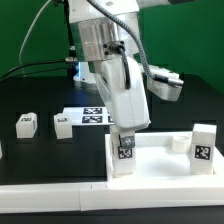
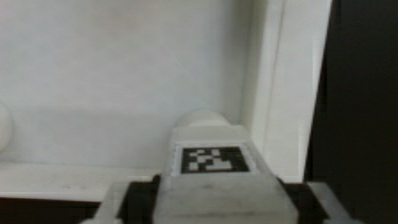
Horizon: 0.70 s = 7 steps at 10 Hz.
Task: Assemble square table
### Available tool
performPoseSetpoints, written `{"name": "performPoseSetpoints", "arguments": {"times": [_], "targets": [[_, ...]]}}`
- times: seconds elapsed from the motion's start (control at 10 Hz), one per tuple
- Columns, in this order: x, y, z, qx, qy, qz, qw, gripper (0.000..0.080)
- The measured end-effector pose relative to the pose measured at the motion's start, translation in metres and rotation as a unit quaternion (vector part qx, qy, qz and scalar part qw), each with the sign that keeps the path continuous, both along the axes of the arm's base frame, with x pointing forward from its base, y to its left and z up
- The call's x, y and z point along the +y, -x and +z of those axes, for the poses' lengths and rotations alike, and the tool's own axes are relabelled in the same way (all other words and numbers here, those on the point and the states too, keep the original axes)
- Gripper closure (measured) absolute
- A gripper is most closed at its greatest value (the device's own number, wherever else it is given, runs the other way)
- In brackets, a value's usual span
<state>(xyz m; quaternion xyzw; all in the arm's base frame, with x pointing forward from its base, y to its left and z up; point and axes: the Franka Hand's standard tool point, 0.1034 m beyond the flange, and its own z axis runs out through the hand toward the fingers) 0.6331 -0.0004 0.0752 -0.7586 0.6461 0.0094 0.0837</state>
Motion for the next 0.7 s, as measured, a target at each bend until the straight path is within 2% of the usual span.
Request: {"name": "performPoseSetpoints", "arguments": {"times": [0.1, 0.2, 0.3, 0.4, 0.6, 0.7], "targets": [[-0.0001, 0.0004, -0.0006, -0.013, 0.012, 0.100, 0.995, 0.0513], [0.0032, 0.0021, -0.0016, -0.024, 0.022, 0.216, 0.976, 0.0321], [0.0073, 0.0067, -0.0032, -0.020, 0.019, 0.277, 0.960, 0.0321], [0.0054, 0.0061, -0.0032, -0.024, 0.023, 0.302, 0.953, 0.0183], [0.0032, 0.0065, -0.0035, -0.030, 0.031, 0.360, 0.932, 0.0160], [0.0015, 0.0049, -0.0023, -0.036, 0.047, 0.428, 0.902, 0.0152]]}}
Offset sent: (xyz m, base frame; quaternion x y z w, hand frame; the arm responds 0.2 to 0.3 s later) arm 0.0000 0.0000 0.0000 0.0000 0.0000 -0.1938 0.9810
